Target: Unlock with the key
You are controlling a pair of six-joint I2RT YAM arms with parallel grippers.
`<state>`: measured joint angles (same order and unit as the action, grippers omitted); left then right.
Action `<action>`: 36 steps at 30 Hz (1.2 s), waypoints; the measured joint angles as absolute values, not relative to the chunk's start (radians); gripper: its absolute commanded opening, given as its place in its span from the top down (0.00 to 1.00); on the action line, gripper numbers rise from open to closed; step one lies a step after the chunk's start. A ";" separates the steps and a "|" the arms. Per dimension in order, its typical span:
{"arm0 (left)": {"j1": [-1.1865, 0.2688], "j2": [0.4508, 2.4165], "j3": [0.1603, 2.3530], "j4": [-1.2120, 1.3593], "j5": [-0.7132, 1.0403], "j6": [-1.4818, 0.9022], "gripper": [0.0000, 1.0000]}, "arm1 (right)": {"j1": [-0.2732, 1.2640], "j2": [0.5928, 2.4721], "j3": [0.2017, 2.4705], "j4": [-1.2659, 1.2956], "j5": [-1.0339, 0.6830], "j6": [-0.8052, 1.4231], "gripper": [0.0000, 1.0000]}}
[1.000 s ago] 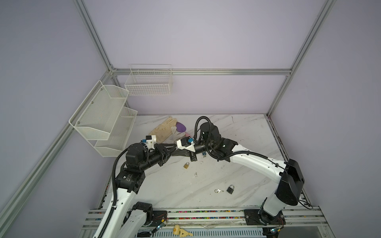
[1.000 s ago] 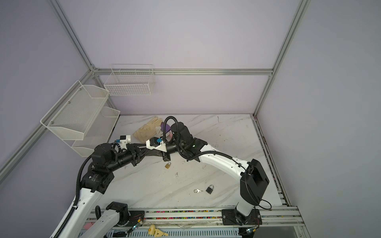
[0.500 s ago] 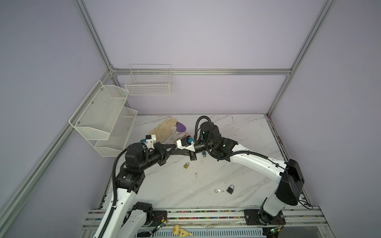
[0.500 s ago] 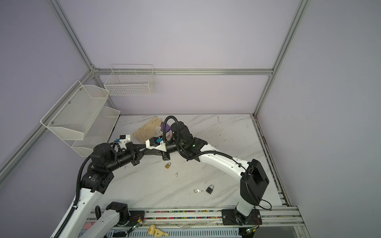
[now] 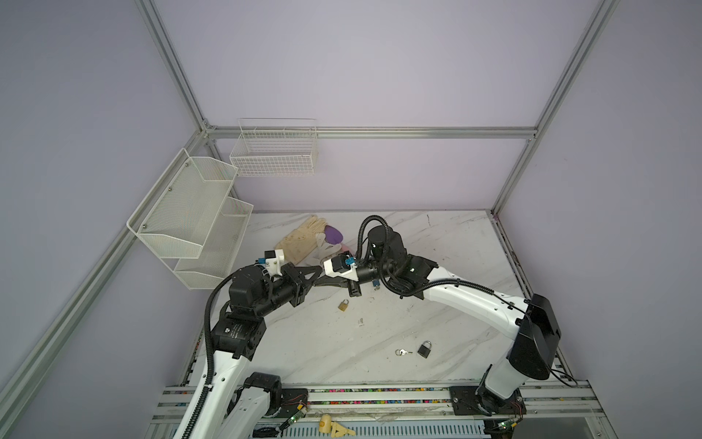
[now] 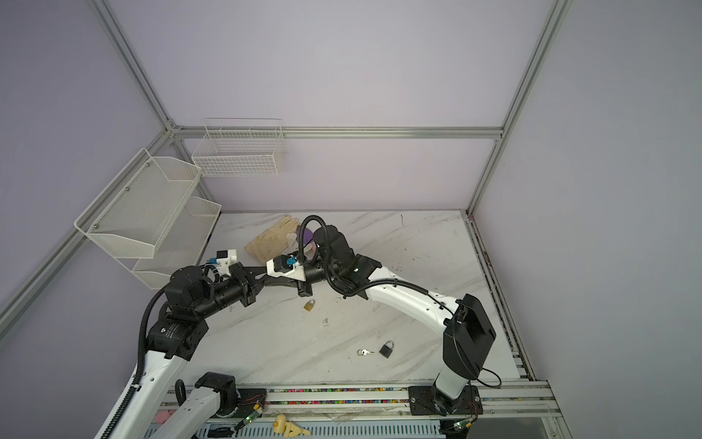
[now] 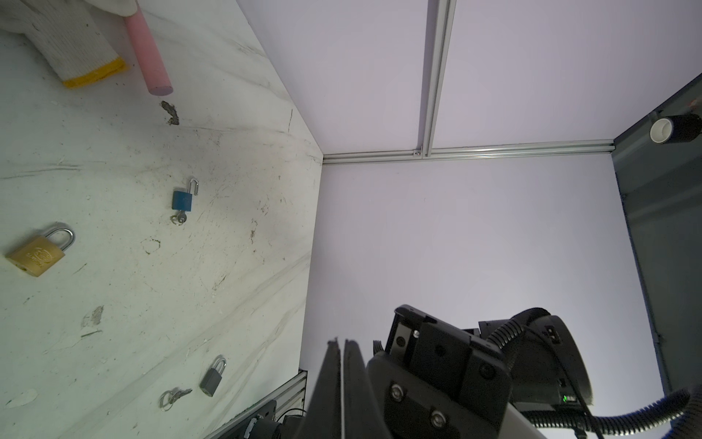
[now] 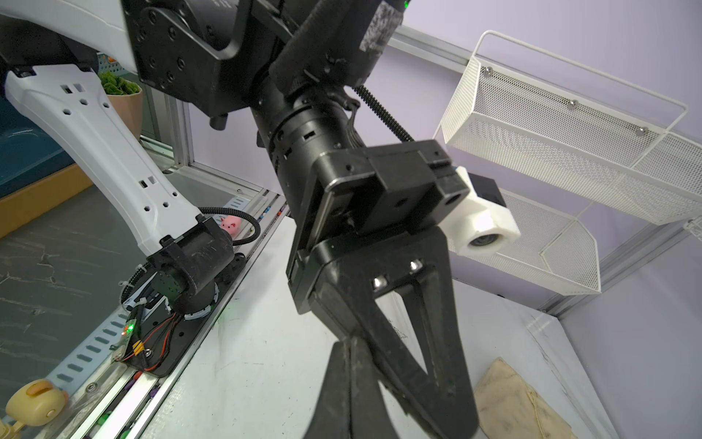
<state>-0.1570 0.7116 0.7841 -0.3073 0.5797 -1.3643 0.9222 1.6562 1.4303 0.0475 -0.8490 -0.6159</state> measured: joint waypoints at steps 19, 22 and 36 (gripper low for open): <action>-0.157 0.714 0.784 -0.242 0.515 -1.376 1.00 | 0.918 1.620 1.428 0.033 -0.788 -0.616 1.00; -0.157 0.713 0.784 -0.252 0.508 -1.376 1.00 | 0.918 1.611 1.427 0.033 -0.773 -0.619 1.00; -0.157 0.703 0.784 -0.256 0.474 -1.377 1.00 | 0.918 1.575 1.415 0.030 -0.736 -0.642 1.00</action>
<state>-0.1570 0.7029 0.7837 -0.2558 0.4744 -1.3769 0.9184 1.5753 1.4147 0.0303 -0.7364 -0.6422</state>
